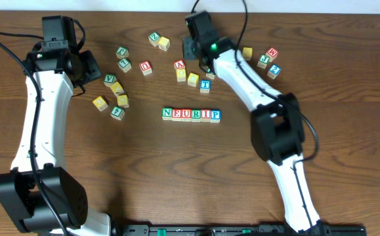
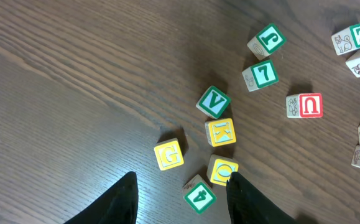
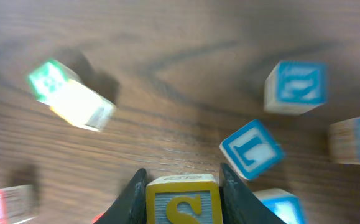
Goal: Spell out NEURIPS
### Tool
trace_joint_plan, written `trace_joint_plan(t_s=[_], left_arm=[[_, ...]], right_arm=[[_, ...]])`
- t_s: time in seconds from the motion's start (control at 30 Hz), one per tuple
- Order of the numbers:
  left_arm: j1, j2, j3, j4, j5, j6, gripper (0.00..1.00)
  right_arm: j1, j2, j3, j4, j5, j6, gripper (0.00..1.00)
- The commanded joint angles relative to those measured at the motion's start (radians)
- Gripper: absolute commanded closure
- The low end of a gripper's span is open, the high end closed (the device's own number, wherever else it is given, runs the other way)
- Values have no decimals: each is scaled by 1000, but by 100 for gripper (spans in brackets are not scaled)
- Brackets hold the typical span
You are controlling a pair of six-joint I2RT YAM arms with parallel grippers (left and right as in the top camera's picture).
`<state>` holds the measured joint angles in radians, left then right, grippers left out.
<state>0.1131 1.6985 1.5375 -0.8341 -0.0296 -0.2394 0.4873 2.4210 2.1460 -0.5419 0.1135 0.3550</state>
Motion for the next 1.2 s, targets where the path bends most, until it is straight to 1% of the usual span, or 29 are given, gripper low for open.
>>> trace_joint_plan(t_s=[0.0,0.13,0.17,0.27,0.37,0.53,0.63,0.67,0.7,0.83,1.03,1.17], left_arm=[[2,13,9,-3,-8,-3,54],[2,13,9,-3,-8,-3,54],[2,13,9,-3,-8,-3,2],[2,13,9,-3,-8,-3,2],[2,13,9,-3,-8,-3,2],[2,13,9,-3,-9,-3,2],[2,13,9,-3,-9,-3,3],[2,13,9,-2,-8,-3,2],[2,13,9,-3,-8,-3,2],[2,13,9,-3,-8,-3,2],[2,13,9,-3,-8,-3,2],[2,13,9,-2,-8,-3,2]], right_arm=[[-4,-158,17,-77,15,-5,87],[-6,-291,17,-253,15,-13,86],[-10,-326,17,-294,16,-13,86],[-29,-426,17,-425,15,-11,86],[-47,-485,17,-540,15,12,85],[-67,-475,6,-717,17,77,86],[-67,-438,-18,-757,26,87,88],[-67,-428,-29,-762,41,96,92],[-67,-419,-51,-760,56,102,93],[-67,-407,-154,-726,57,113,94],[-67,-407,-332,-635,35,124,91],[-67,-407,-452,-531,29,123,87]])
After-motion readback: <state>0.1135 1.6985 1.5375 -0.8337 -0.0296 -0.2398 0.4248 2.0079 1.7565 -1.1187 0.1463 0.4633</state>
